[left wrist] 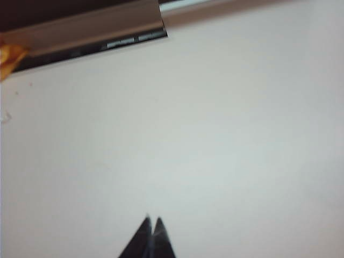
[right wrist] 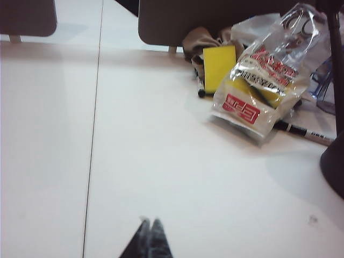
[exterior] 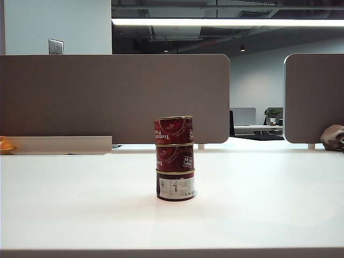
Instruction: Pick up the cans one by one and stack them together.
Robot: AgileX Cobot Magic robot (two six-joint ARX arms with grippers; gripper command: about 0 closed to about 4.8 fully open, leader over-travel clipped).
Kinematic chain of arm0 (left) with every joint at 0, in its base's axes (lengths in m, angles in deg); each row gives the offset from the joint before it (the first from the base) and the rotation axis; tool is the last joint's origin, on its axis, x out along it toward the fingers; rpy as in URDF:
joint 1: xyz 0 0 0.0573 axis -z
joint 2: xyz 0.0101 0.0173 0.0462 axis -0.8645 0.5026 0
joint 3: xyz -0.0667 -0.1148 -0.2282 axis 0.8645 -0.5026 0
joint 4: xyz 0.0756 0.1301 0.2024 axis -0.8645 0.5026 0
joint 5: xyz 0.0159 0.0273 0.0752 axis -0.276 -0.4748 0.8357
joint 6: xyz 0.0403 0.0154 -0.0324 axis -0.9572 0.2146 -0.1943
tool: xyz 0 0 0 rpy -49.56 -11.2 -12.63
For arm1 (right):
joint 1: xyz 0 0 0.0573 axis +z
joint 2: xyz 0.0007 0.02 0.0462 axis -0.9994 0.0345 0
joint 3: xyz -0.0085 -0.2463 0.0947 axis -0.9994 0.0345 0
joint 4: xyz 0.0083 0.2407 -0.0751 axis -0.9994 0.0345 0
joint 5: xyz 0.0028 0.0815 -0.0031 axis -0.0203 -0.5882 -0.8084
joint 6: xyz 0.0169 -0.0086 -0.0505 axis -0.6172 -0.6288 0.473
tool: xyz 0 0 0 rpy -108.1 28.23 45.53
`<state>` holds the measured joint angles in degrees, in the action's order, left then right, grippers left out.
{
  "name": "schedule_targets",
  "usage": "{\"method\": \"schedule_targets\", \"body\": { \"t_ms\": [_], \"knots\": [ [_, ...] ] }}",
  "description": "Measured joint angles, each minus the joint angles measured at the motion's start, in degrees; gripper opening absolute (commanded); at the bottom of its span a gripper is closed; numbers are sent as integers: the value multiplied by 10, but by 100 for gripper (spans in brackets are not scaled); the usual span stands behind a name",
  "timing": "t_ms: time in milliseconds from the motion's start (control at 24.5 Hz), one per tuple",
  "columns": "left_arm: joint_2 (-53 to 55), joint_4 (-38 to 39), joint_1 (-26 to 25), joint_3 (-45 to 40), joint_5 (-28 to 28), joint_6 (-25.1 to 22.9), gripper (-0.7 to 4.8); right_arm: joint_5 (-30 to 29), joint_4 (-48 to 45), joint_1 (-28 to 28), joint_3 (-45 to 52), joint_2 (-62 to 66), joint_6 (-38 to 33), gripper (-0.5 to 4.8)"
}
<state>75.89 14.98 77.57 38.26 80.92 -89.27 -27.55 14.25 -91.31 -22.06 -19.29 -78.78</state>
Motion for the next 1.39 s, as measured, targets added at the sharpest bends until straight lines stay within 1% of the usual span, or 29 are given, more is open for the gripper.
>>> {"method": "schedule_targets", "body": {
  "t_ms": [449, 572, 1021, 1266, 1389],
  "knots": [
    [-66, 14, 0, -74, 0, 0, -5, 0, 27, 0, 17, -16, 0, 0],
    [-103, 14, 0, -102, 0, 0, -5, 0, 22, 0, 31, -16, 0, 0],
    [-158, 16, 0, -141, 0, 0, -5, 0, 27, 0, 79, -16, 0, 0],
    [-158, 3, 0, -144, 0, 0, -5, 0, 7, 0, 86, -16, 0, 0],
    [-158, -19, 0, -148, 0, 0, -5, 0, -2, 0, 88, -16, 0, 0]
  ]
}}
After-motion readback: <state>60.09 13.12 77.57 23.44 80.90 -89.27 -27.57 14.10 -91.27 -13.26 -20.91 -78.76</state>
